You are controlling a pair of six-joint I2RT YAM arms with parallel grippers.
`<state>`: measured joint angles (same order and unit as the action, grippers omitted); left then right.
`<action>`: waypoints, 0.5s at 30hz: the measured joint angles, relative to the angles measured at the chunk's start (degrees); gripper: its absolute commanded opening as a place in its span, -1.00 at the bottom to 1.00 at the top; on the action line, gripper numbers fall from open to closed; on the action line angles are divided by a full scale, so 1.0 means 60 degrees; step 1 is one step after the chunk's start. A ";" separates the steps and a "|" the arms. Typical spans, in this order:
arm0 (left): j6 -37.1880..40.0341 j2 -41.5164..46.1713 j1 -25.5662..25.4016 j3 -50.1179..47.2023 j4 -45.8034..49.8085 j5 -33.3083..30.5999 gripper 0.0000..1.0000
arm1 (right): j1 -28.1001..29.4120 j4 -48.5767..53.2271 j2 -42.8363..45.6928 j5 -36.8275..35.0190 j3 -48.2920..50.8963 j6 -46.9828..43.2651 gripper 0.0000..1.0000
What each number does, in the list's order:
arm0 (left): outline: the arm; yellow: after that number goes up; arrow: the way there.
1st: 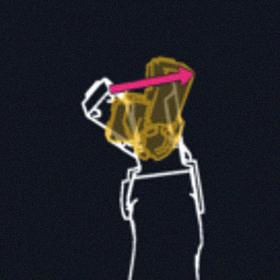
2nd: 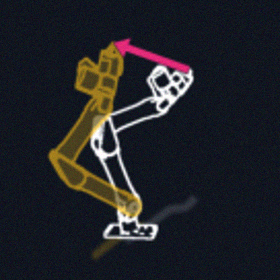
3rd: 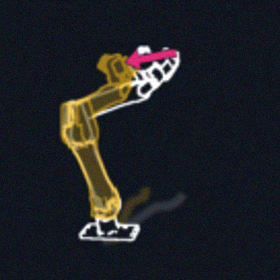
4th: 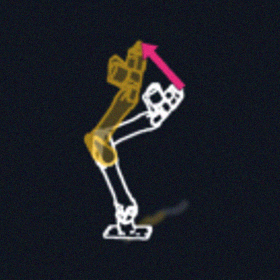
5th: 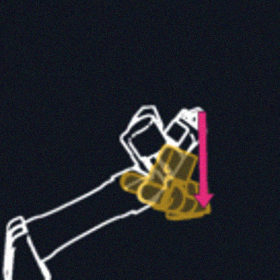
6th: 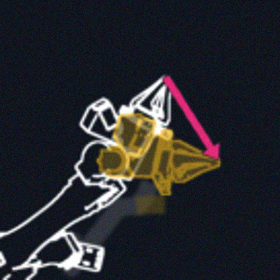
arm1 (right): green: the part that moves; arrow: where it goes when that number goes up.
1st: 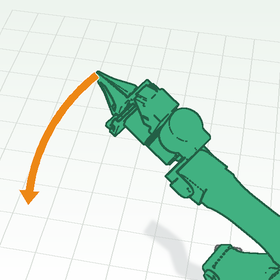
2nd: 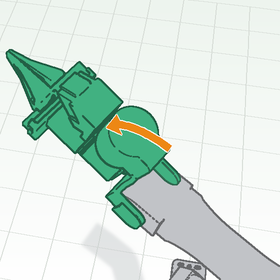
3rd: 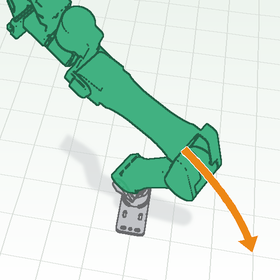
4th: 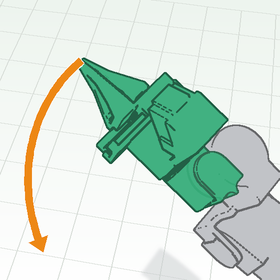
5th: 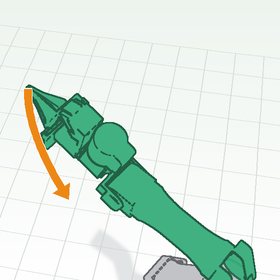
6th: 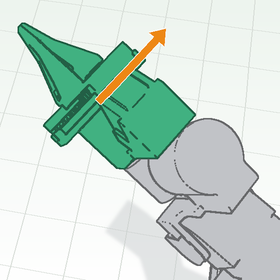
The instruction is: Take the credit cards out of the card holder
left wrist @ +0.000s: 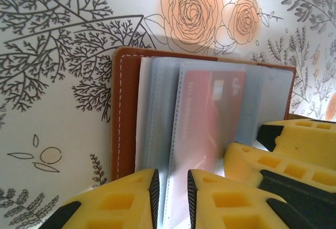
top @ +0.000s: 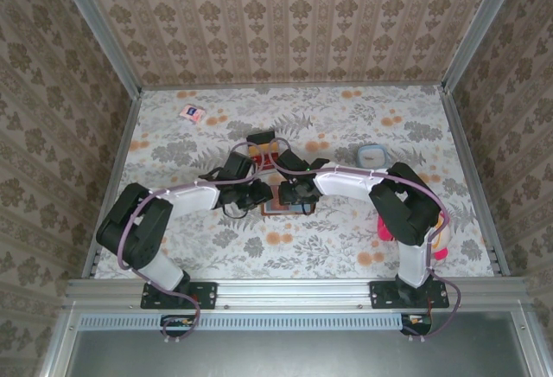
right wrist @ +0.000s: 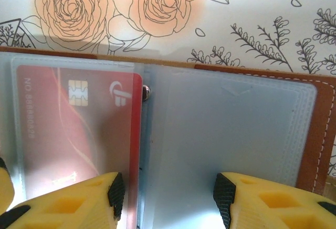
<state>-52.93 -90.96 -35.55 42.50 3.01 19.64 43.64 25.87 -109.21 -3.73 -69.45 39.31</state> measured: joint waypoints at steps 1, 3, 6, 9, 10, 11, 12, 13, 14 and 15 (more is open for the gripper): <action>-0.0004 -0.0015 -0.0007 0.0000 0.0000 -0.0022 -0.51 | 0.0000 -0.0004 0.0004 0.0007 0.0011 0.0011 0.08; -0.0004 -0.0069 -0.0007 0.0000 -0.0018 -0.0025 -0.52 | -0.0007 -0.0007 0.0007 0.0015 0.0015 0.0015 0.08; -0.0040 -0.0251 -0.0004 0.0000 -0.0171 0.0018 -0.52 | -0.0007 -0.0007 0.0011 0.0018 0.0015 0.0015 0.07; -0.0091 -0.0302 0.0000 0.0000 -0.0372 0.0102 -0.53 | -0.0011 -0.0004 0.0011 0.0022 0.0015 0.0018 0.08; -0.0113 -0.0335 0.0000 0.0000 -0.0452 0.0146 -0.53 | -0.0011 -0.0007 0.0011 0.0022 0.0015 0.0018 0.08; -0.0131 -0.0361 0.0000 0.0000 -0.0499 0.0186 -0.54 | -0.0015 -0.0004 0.0011 0.0022 0.0015 0.0018 0.08; -0.0149 -0.0379 0.0000 0.0000 -0.0561 0.0222 -0.56 | -0.0018 -0.0004 0.0011 0.0033 0.0015 0.0018 0.07; -0.0175 -0.0390 0.0000 0.0000 -0.0605 0.0251 -0.58 | -0.0025 -0.0004 0.0011 0.0051 0.0015 0.0022 0.08; -0.0182 -0.0404 0.0000 0.0000 -0.0630 0.0270 -0.58 | -0.0029 -0.0004 0.0011 0.0058 0.0015 0.0022 0.08; -0.0186 -0.0412 0.0000 0.0000 -0.0648 0.0288 -0.59 | -0.0036 -0.0004 0.0011 0.0069 0.0015 0.0029 0.08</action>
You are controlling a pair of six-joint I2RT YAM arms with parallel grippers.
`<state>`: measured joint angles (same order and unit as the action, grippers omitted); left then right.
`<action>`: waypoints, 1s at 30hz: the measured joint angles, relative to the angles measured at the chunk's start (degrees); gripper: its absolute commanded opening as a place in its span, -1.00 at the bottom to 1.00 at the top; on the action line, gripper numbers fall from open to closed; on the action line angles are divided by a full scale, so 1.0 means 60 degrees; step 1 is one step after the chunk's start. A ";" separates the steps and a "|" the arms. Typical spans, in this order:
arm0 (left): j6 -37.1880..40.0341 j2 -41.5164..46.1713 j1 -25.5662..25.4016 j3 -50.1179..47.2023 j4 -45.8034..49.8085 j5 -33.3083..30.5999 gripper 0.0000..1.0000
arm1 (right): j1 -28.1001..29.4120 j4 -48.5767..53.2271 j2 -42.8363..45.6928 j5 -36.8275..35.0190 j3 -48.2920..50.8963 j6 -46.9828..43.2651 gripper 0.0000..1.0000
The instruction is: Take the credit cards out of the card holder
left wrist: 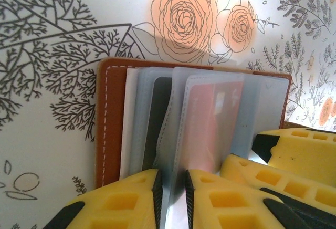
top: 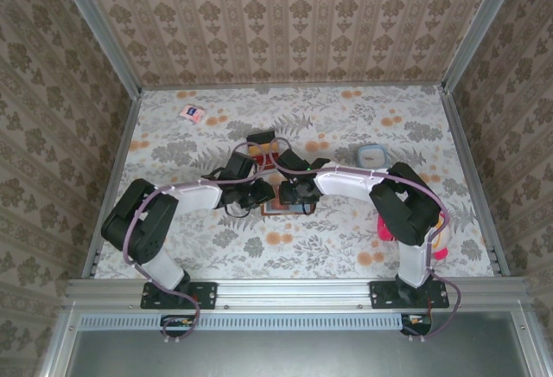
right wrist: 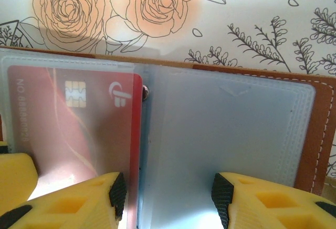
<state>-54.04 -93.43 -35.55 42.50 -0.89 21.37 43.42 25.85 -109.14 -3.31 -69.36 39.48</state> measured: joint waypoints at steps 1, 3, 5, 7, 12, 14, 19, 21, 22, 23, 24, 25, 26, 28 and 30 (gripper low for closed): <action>0.0000 0.0000 0.0000 0.0000 -0.0007 0.0007 -0.61 | -0.0004 0.0000 0.0000 0.0018 0.0000 0.0022 0.08; 0.0000 0.0000 0.0000 -0.0004 -0.0007 0.0011 -0.63 | -0.0007 0.0000 0.0000 0.0036 0.0000 0.0025 0.08; 0.0004 0.0000 0.0004 -0.0007 -0.0007 0.0011 -0.67 | -0.0011 0.0000 0.0004 0.0047 0.0000 0.0025 0.07; 0.0004 0.0000 0.0011 -0.0015 -0.0007 0.0015 -0.73 | -0.0011 0.0000 0.0007 0.0051 0.0000 0.0025 0.08; 0.0011 0.0025 0.0084 -0.0036 -0.0007 0.0076 -0.98 | -0.0011 -0.0007 0.0098 0.0091 0.0022 0.0138 0.09; 0.0044 0.0069 0.0120 -0.0051 0.0000 0.0076 -1.00 | -0.0018 0.0004 0.0182 0.0127 0.0055 0.0168 0.10; 0.0189 0.0302 0.0204 -0.0080 0.0375 0.0040 -1.00 | -0.0036 0.0120 0.0743 0.0317 0.0135 0.0178 0.12; 0.0321 0.0455 0.0295 -0.0080 0.0586 0.0033 -1.00 | -0.0036 0.0113 0.1126 0.0437 0.0135 0.0200 0.12; 0.0408 0.0550 0.0339 -0.0080 0.0725 0.0029 -1.00 | -0.0036 0.0106 0.1322 0.0495 0.0135 0.0200 0.13; 0.0484 0.0656 0.0390 -0.0080 0.0871 0.0011 -1.00 | -0.0051 0.0087 0.1515 0.0568 0.0135 0.0204 0.13; 0.0579 0.0772 0.0448 -0.0080 0.1020 -0.0011 -1.00 | -0.0051 0.0058 0.1716 0.0645 0.0135 0.0208 0.13; 0.0681 0.0882 0.0484 -0.0080 0.1151 -0.0033 -1.00 | -0.0055 0.0007 0.1876 0.0714 0.0138 0.0211 0.13; 0.0787 0.0991 0.0532 -0.0080 0.1300 -0.0044 -1.00 | -0.0055 -0.0033 0.1996 0.0790 0.0146 0.0222 0.13; 0.1049 0.1228 0.0630 -0.0080 0.1650 -0.0106 -1.00 | -0.0076 -0.0200 0.2244 0.0998 0.0208 0.0273 0.13; 0.1355 0.1439 0.0692 -0.0062 0.2055 -0.0175 -1.00 | -0.0109 -0.0415 0.2433 0.1198 0.0346 0.0353 0.13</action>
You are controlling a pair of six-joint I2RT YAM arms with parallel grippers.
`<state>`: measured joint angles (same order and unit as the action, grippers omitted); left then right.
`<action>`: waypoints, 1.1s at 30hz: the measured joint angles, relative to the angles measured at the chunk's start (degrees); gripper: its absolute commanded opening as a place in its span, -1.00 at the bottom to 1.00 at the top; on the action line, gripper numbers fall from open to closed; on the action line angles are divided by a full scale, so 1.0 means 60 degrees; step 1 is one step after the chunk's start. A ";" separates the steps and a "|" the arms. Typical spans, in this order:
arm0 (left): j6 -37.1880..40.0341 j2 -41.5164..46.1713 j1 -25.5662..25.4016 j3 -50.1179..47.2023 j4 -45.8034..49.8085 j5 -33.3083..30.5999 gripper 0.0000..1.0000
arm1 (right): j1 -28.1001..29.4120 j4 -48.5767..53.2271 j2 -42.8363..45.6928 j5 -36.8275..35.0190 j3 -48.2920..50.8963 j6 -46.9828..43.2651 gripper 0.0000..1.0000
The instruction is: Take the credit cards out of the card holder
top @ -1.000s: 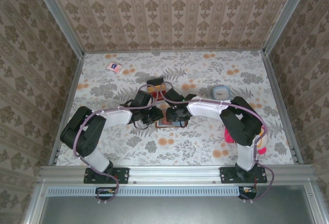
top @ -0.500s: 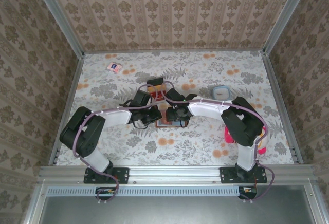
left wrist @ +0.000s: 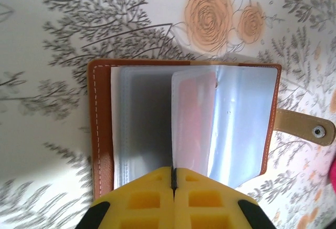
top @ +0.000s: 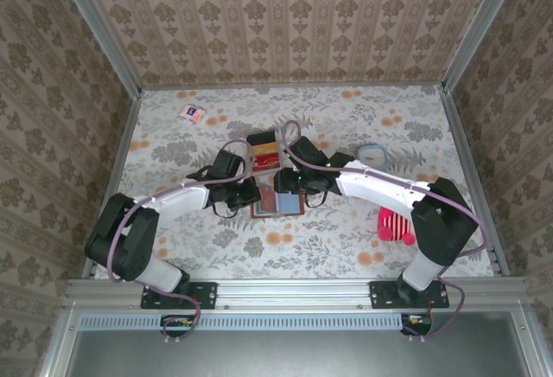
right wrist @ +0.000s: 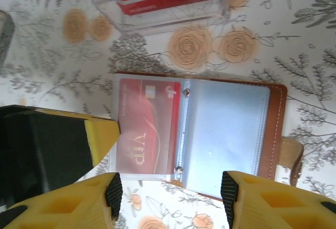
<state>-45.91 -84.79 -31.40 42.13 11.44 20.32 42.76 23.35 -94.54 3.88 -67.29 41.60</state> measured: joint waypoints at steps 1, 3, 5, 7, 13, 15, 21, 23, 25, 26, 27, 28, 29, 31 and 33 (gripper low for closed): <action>0.0153 0.0066 0.0011 0.0029 0.0208 -0.0029 -1.00 | -0.0018 -0.0109 0.0087 0.0095 0.0102 0.0058 0.14; 0.0415 0.0095 0.0047 0.0149 0.0561 -0.0058 -1.00 | -0.0033 -0.0240 0.0244 0.0193 0.0291 0.0164 0.18; 0.0590 0.0095 0.0051 0.0259 0.0783 -0.0080 -0.96 | -0.0033 -0.0339 0.0415 0.0215 0.0463 0.0291 0.24; 0.0659 0.0095 0.0051 0.0335 0.0871 -0.0069 -0.81 | -0.0036 -0.0408 0.0670 0.0189 0.0605 0.0379 0.35; 0.0597 0.0091 0.0055 0.0379 0.0659 0.0346 -0.41 | -0.0076 -0.0521 0.1821 -0.0222 0.1031 0.0597 0.53; 0.0499 0.0087 0.0051 0.0379 0.0397 0.0579 -0.34 | -0.0113 -0.0568 0.2095 -0.0353 0.1162 0.0608 0.54; 0.0328 0.0044 0.0044 0.0379 -0.0051 0.0943 -0.14 | -0.0211 -0.0583 0.2262 -0.0586 0.1362 0.0619 0.55; 0.0328 0.0044 0.0044 0.0382 -0.0047 0.0943 -0.14 | -0.0219 -0.0586 0.2262 -0.0612 0.1417 0.0634 0.55; 0.0328 0.0044 0.0044 0.0382 -0.0044 0.0951 -0.17 | -0.0219 -0.0583 0.2262 -0.0616 0.1464 0.0637 0.55; 0.0328 0.0044 0.0044 0.0382 -0.0051 0.0973 -0.21 | -0.0219 -0.0583 0.2262 -0.0616 0.1472 0.0634 0.55; 0.0328 0.0044 0.0044 0.0382 -0.0058 0.1020 -0.23 | -0.0219 -0.0583 0.2262 -0.0612 0.1475 0.0637 0.54; 0.0328 0.0044 0.0044 0.0382 -0.0091 0.1100 -0.27 | -0.0219 -0.0583 0.2262 -0.0612 0.1475 0.0637 0.54; 0.0321 0.0044 0.0033 0.0382 -0.0124 0.1162 -0.31 | -0.0222 -0.0583 0.2262 -0.0608 0.1475 0.0634 0.53; 0.0328 0.0044 -0.0015 0.0386 -0.0200 0.1275 -0.33 | -0.0229 -0.0590 0.2259 -0.0601 0.1475 0.0634 0.50; 0.0328 0.0036 -0.0076 0.0401 -0.0229 0.1373 -0.34 | -0.0259 -0.0619 0.2229 -0.0517 0.1475 0.0630 0.46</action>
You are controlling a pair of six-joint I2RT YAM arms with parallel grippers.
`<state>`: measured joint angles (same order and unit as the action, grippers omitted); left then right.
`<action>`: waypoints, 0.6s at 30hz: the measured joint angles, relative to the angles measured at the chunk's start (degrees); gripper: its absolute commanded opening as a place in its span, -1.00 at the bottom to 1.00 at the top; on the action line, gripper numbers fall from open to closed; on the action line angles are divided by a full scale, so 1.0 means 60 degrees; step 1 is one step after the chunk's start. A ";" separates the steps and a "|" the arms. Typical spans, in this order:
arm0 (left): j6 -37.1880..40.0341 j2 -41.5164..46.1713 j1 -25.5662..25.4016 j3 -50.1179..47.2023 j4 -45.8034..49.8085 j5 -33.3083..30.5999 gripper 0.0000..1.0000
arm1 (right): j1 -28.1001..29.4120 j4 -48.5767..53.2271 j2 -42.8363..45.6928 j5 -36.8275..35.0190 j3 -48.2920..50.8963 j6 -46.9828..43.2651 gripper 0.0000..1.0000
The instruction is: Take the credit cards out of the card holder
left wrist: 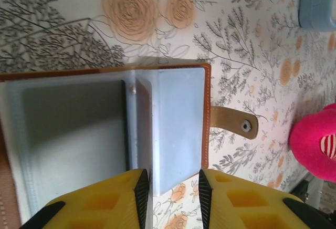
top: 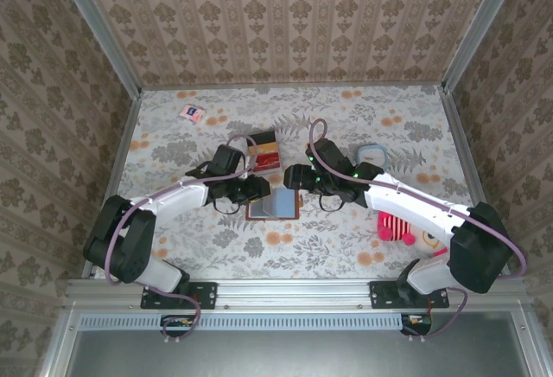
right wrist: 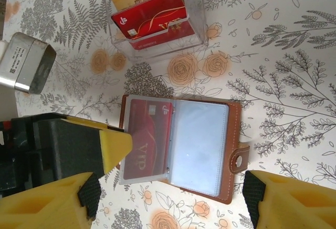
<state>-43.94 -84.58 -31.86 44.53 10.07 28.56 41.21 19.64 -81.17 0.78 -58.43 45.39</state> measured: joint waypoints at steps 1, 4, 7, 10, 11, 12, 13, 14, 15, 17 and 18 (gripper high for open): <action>-0.0004 -0.0011 -0.0022 0.0015 -0.0015 0.0040 -0.35 | -0.0022 -0.0040 -0.0062 0.0124 0.0000 -0.0025 0.40; -0.0004 -0.0051 -0.0087 0.0044 -0.0055 0.0113 -0.38 | -0.0098 -0.0040 -0.0652 0.0714 -0.0226 -0.0069 0.26; -0.0033 -0.0124 -0.0146 0.0073 -0.0087 0.0157 -0.39 | -0.0142 -0.0178 -0.1475 0.1257 -0.0492 0.0029 0.22; -0.0149 -0.0164 -0.0244 0.0076 -0.0204 0.0168 -0.40 | -0.0215 -0.0229 -0.1865 0.1526 -0.0495 0.0197 0.19; -0.0197 -0.0164 -0.0273 0.0076 -0.0277 0.0171 -0.40 | -0.0277 -0.0251 -0.1912 0.1596 -0.0495 0.0266 0.19; -0.0251 -0.0164 -0.0317 0.0076 -0.0357 0.0171 -0.40 | -0.0350 -0.0291 -0.1931 0.1650 -0.0495 0.0328 0.18; -0.0302 -0.0168 -0.0331 0.0076 -0.0463 0.0175 -0.40 | -0.0455 -0.0342 -0.1945 0.1727 -0.0495 0.0415 0.18; -0.0342 -0.0186 -0.0375 0.0076 -0.0550 0.0175 -0.40 | -0.0535 -0.0426 -0.1967 0.1781 -0.0499 0.0470 0.18; -0.0397 -0.0222 -0.0379 0.0076 -0.0623 0.0175 -0.40 | -0.0608 -0.0521 -0.2011 0.1894 -0.0514 0.0499 0.18; -0.0444 -0.0321 -0.0401 0.0076 -0.0721 0.0175 -0.37 | -0.0703 -0.0659 -0.2200 0.2098 -0.0590 0.0528 0.18; -0.0466 -0.0357 -0.0430 0.0076 -0.0736 0.0175 -0.36 | -0.0721 -0.0743 -0.2306 0.2204 -0.0623 0.0546 0.18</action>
<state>-46.74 -86.72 -34.44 44.99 5.65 29.61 36.88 15.18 -95.00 14.00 -62.17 48.66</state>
